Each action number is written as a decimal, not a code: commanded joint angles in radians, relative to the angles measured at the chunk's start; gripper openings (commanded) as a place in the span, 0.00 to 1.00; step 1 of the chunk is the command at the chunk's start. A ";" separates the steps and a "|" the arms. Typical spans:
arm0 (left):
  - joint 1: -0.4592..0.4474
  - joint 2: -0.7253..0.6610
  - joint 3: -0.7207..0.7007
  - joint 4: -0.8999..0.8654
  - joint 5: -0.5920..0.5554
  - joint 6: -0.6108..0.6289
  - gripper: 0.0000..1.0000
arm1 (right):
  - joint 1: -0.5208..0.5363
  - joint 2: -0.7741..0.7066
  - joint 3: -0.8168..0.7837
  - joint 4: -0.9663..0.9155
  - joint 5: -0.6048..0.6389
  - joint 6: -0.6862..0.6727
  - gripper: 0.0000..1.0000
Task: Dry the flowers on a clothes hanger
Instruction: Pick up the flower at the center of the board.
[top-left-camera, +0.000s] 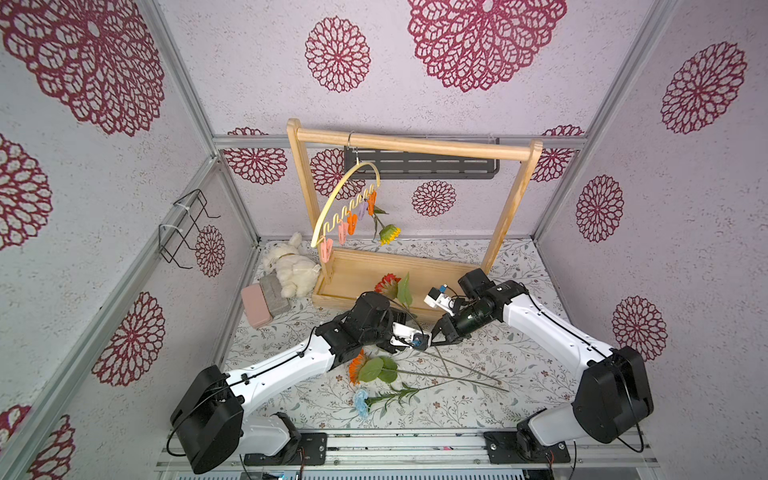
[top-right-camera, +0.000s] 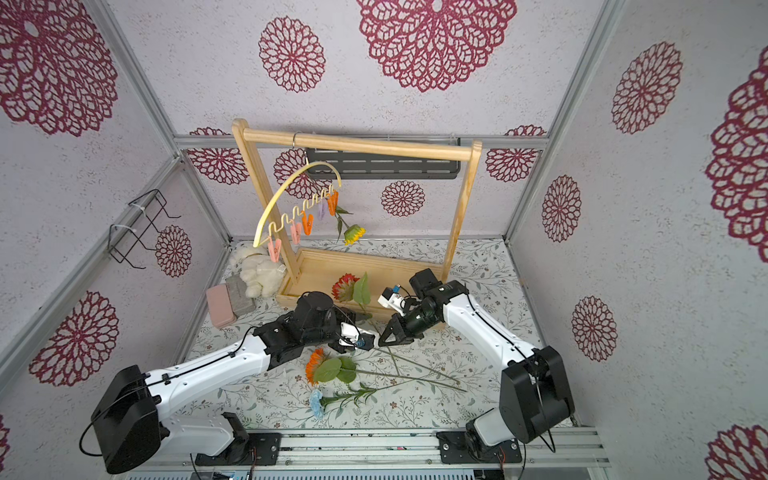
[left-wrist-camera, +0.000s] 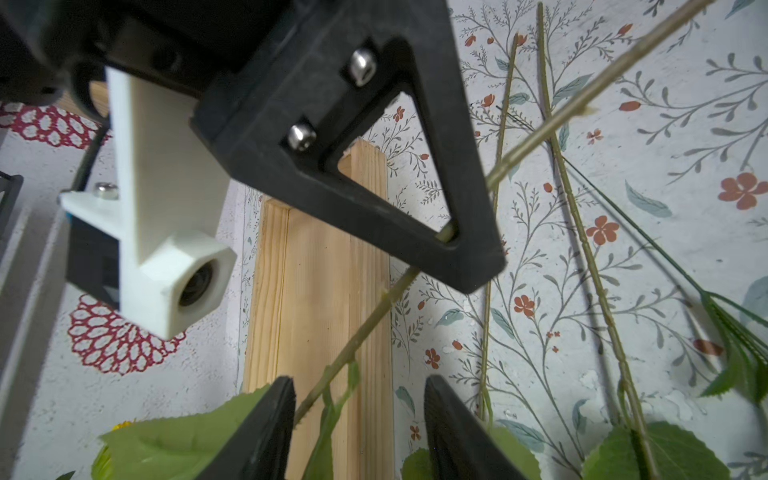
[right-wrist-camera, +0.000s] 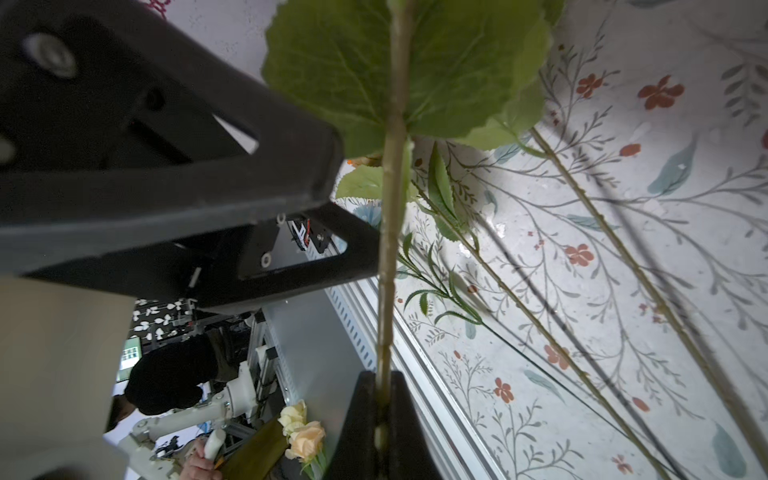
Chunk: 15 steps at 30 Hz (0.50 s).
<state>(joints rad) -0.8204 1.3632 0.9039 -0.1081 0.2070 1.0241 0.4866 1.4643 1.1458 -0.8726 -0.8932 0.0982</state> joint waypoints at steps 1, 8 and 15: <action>-0.014 0.024 0.030 0.024 0.003 0.027 0.52 | -0.006 -0.043 0.001 0.026 -0.063 0.053 0.03; -0.020 0.049 0.046 0.006 -0.003 0.043 0.39 | -0.005 -0.055 -0.002 0.045 -0.099 0.076 0.02; -0.028 0.047 0.053 -0.003 -0.005 0.053 0.17 | -0.006 -0.059 -0.006 0.065 -0.092 0.097 0.02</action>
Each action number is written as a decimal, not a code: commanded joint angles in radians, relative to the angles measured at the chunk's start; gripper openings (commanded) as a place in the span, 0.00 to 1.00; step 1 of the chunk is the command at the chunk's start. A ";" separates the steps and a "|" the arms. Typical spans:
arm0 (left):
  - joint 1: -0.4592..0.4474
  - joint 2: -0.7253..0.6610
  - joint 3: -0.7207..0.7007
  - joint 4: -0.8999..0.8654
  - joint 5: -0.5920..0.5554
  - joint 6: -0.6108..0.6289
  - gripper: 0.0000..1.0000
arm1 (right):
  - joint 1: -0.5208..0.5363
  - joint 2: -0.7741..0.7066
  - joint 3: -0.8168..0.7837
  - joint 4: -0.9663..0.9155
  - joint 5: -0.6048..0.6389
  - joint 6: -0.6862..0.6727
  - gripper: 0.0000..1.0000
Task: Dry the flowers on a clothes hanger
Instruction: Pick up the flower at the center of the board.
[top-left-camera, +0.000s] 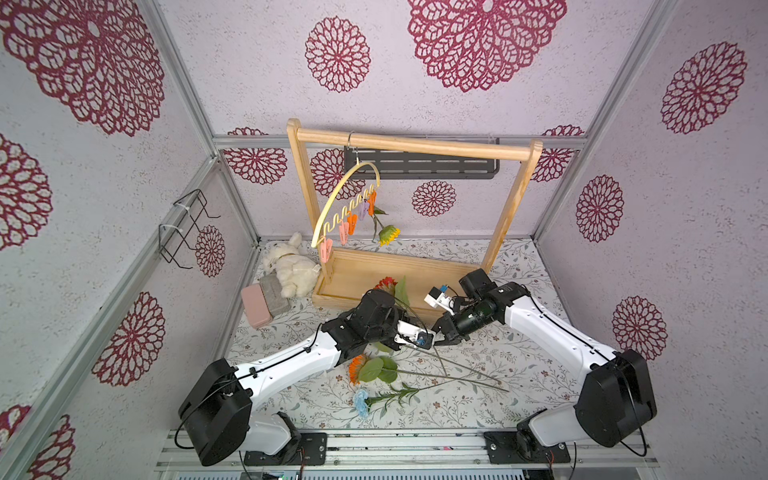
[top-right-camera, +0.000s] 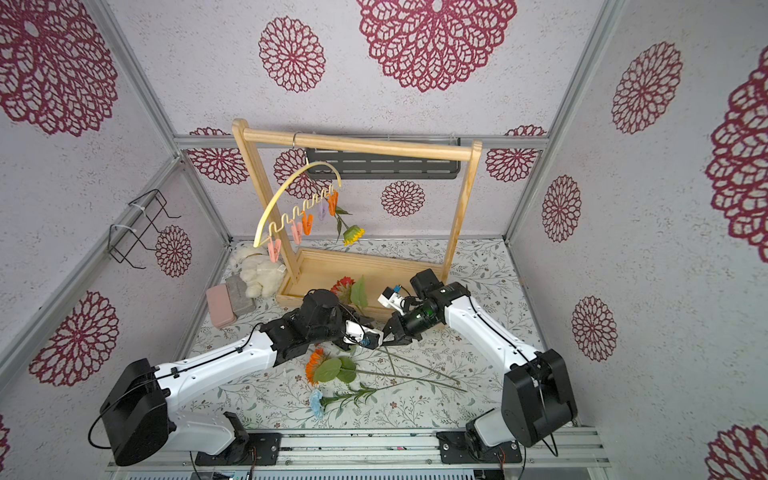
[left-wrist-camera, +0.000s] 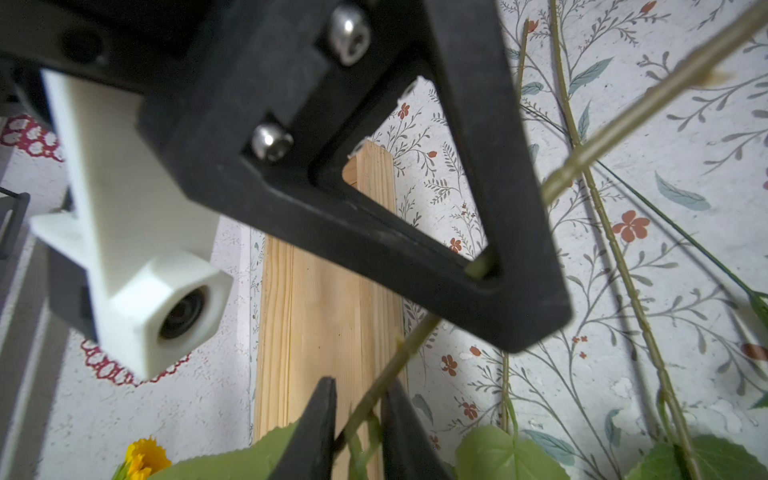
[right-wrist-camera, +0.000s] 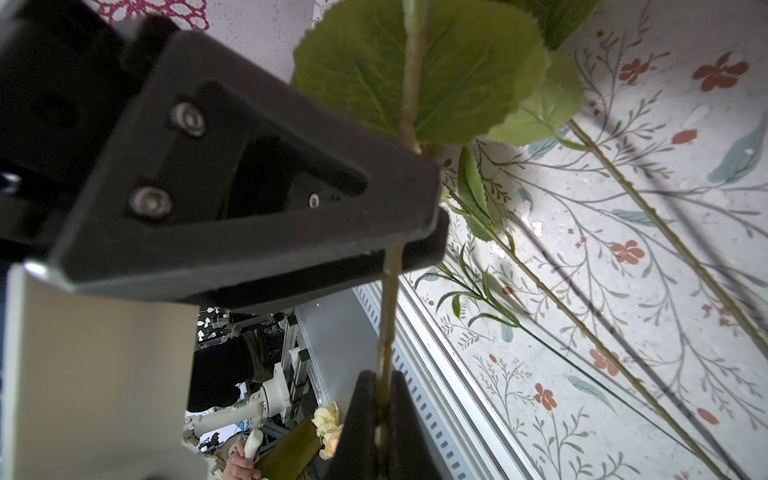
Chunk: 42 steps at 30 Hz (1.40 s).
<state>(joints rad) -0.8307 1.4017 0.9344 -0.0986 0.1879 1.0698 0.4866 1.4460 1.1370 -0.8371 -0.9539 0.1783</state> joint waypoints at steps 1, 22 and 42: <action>-0.019 0.008 0.024 -0.013 0.015 0.009 0.17 | -0.005 -0.042 0.001 0.039 -0.033 0.024 0.02; -0.022 -0.009 0.036 -0.016 -0.017 -0.057 0.00 | -0.062 -0.175 -0.006 0.178 -0.018 0.046 0.39; 0.119 -0.161 0.044 0.131 0.312 -0.481 0.00 | -0.093 -0.740 -0.502 1.310 0.116 -0.378 0.65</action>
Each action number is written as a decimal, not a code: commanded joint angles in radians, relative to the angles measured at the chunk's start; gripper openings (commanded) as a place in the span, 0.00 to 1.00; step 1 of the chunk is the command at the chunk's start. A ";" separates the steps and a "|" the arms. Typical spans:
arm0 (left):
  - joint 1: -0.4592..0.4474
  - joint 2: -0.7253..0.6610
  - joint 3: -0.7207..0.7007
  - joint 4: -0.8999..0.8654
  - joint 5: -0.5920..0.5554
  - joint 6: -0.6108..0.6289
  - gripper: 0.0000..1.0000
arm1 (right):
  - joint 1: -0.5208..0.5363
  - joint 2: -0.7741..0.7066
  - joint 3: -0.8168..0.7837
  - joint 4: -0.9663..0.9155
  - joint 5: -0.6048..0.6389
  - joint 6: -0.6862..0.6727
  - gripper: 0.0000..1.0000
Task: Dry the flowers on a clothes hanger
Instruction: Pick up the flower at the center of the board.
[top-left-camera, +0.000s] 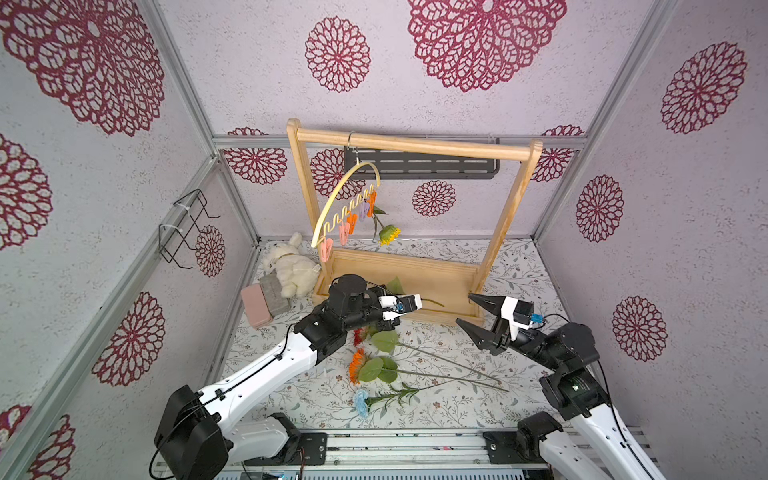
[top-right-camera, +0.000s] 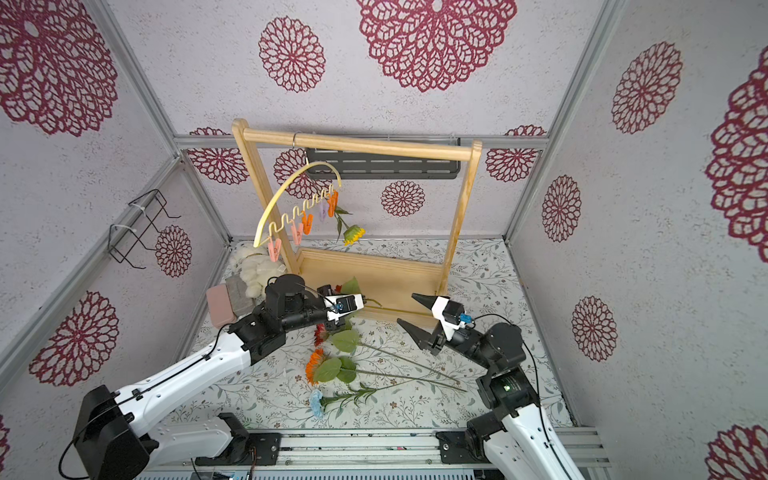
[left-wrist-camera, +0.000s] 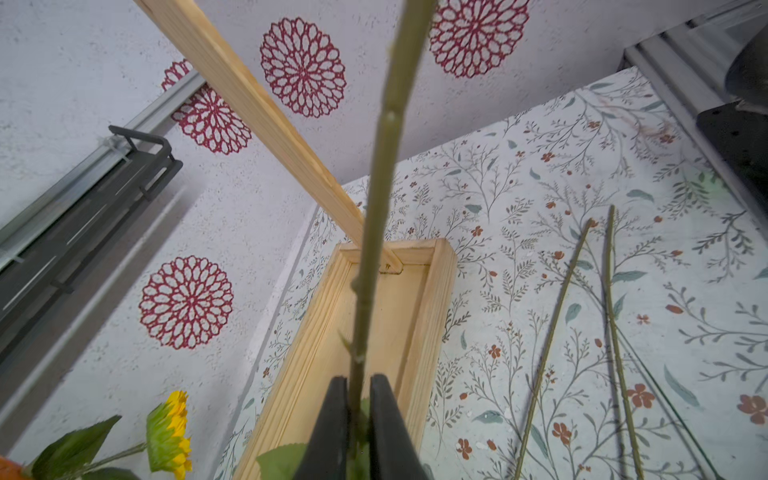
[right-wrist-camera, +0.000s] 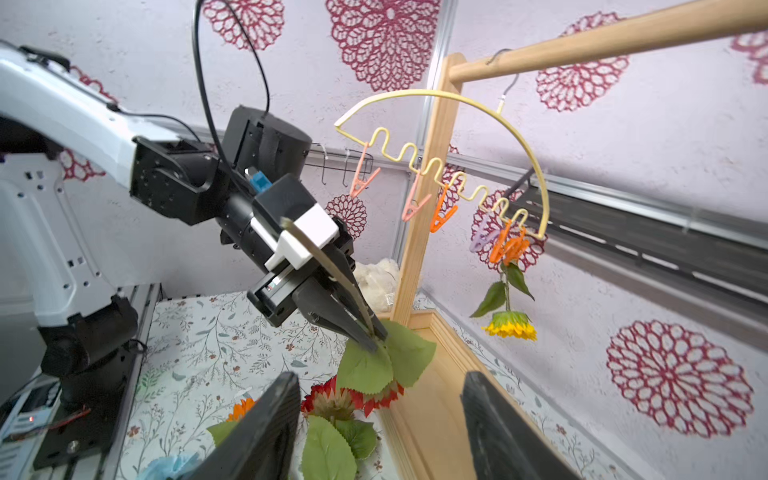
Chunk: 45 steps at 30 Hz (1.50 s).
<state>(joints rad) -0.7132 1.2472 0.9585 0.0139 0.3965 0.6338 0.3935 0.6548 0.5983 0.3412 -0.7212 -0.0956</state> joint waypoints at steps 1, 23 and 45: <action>0.001 -0.007 0.022 0.020 0.112 -0.050 0.00 | 0.001 0.078 0.050 0.138 -0.138 -0.108 0.63; 0.011 0.050 0.020 0.182 0.225 -0.234 0.00 | 0.088 0.367 0.258 0.161 -0.239 -0.020 0.31; 0.052 0.035 0.117 0.053 0.088 -0.530 0.66 | 0.097 0.431 0.493 -0.338 0.049 -0.109 0.00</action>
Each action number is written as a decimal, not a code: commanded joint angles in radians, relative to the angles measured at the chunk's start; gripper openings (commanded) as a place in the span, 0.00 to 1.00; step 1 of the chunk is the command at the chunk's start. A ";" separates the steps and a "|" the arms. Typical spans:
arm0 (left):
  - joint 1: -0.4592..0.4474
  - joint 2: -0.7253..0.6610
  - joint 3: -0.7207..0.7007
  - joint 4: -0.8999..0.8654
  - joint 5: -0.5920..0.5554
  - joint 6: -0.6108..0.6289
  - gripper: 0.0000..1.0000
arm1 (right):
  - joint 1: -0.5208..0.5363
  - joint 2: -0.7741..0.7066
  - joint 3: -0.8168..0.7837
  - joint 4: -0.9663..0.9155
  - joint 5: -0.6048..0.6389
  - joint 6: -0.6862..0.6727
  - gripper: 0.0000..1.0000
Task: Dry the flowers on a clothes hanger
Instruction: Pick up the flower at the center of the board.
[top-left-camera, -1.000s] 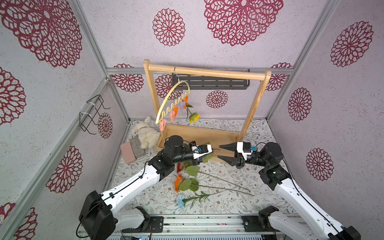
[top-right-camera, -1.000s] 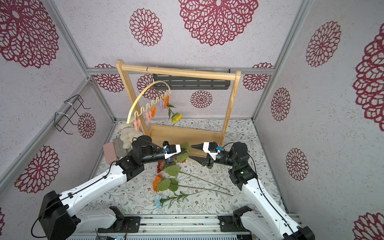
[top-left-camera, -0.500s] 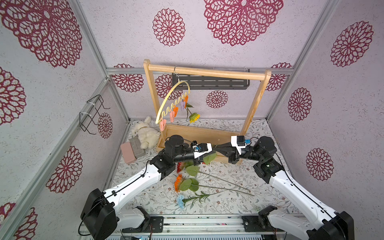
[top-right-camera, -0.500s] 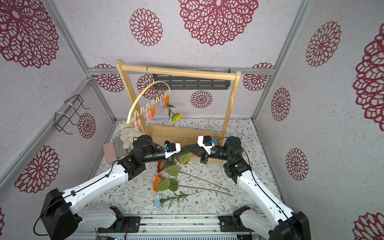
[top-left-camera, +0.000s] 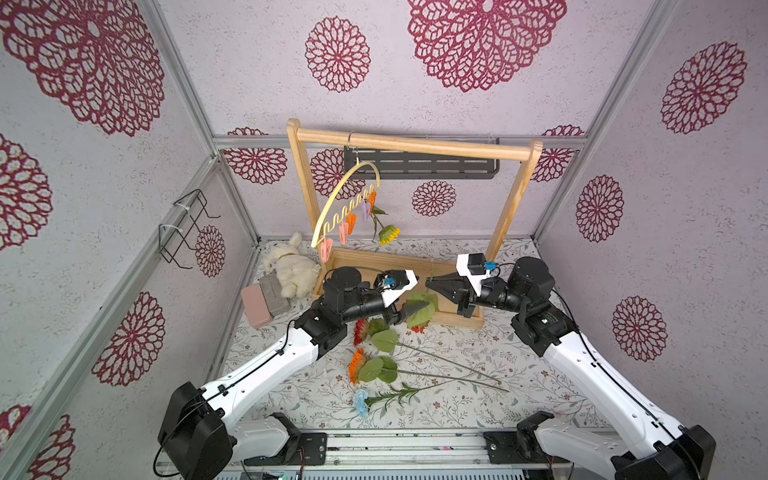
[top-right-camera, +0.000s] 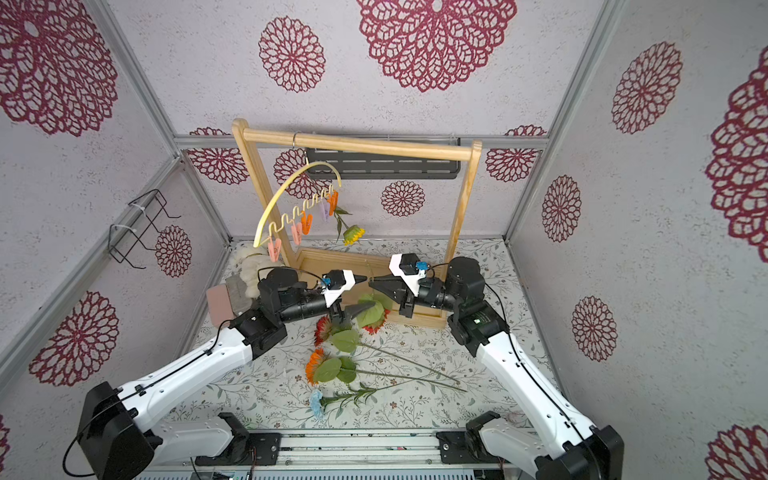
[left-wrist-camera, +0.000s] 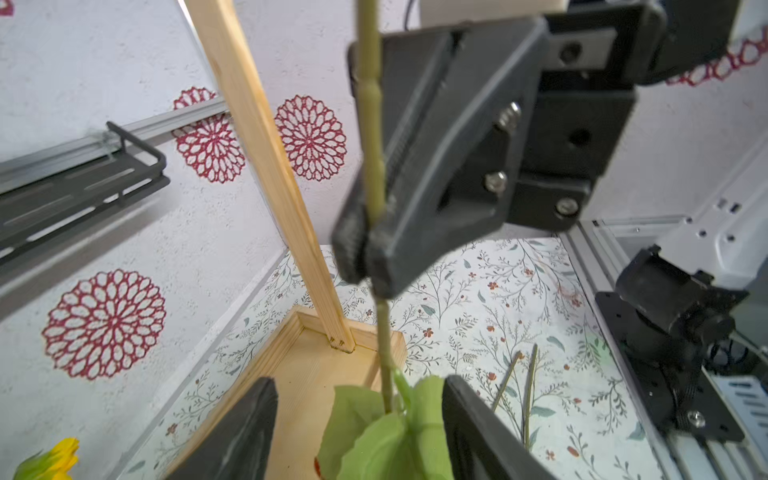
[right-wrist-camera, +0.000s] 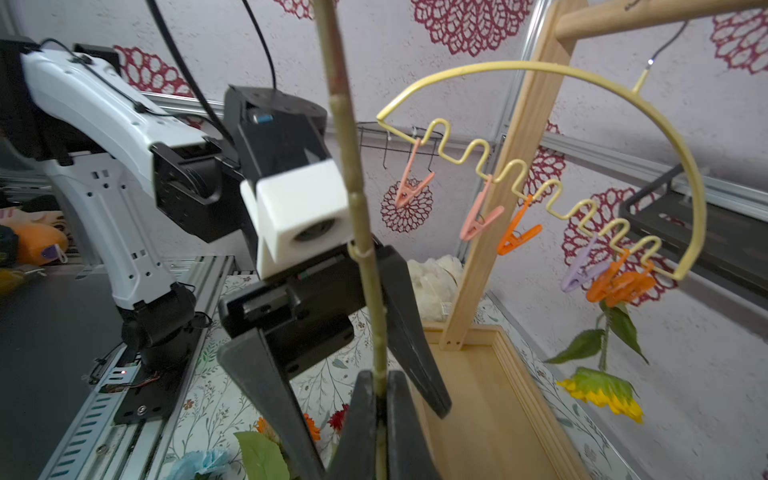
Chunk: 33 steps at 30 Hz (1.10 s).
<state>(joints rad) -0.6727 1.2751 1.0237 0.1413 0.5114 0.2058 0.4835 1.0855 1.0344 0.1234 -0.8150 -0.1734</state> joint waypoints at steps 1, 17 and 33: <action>0.011 0.013 0.062 -0.077 -0.035 -0.132 0.66 | 0.010 0.004 0.068 -0.138 0.183 -0.022 0.00; -0.040 0.240 0.279 -0.196 -0.184 -0.486 0.41 | 0.124 0.020 0.042 -0.050 0.654 0.140 0.00; -0.046 0.223 0.234 -0.102 -0.101 -0.481 0.49 | 0.145 0.022 0.038 -0.063 0.743 0.160 0.00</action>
<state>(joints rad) -0.7097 1.5318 1.2747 -0.0040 0.3275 -0.2928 0.6228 1.1156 1.0679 0.0242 -0.1081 -0.0326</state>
